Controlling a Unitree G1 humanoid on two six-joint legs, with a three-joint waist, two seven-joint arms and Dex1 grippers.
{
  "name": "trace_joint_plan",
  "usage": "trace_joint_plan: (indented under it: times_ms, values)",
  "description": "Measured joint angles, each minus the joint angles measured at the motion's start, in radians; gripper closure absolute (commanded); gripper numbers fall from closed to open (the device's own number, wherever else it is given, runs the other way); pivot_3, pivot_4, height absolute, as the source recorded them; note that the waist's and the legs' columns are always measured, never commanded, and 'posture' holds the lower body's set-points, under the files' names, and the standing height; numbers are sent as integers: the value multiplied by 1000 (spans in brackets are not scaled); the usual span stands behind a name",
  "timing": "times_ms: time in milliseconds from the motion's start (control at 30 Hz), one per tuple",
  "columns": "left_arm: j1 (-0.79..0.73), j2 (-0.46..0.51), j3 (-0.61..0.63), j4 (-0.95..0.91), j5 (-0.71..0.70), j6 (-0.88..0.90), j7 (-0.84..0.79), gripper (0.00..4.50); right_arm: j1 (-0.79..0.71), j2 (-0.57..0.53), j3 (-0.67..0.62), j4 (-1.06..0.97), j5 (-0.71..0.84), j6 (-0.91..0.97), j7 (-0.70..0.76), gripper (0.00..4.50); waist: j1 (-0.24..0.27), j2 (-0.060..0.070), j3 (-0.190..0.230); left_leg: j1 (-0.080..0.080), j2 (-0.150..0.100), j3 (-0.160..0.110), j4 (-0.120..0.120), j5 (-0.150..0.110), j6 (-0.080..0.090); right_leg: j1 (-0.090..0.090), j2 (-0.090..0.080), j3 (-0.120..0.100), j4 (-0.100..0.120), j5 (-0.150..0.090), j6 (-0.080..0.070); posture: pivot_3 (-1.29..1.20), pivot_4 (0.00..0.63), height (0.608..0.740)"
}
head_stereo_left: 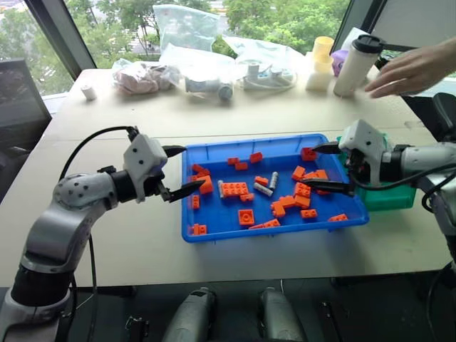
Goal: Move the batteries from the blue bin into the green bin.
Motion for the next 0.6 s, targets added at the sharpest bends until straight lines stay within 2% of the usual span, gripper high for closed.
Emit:
trace_joint_plan:
  times_ms: [600]
  values:
    - [20, 8, 32, -32, -42, 29, 24, 0, -77, 64, 152, -25, -33, -19, 41, 109, -1, 0, 0, 0, 0, 0, 0, 0, -1, 0, 0, 0, 0, 0, 0, 0, 150, 740]
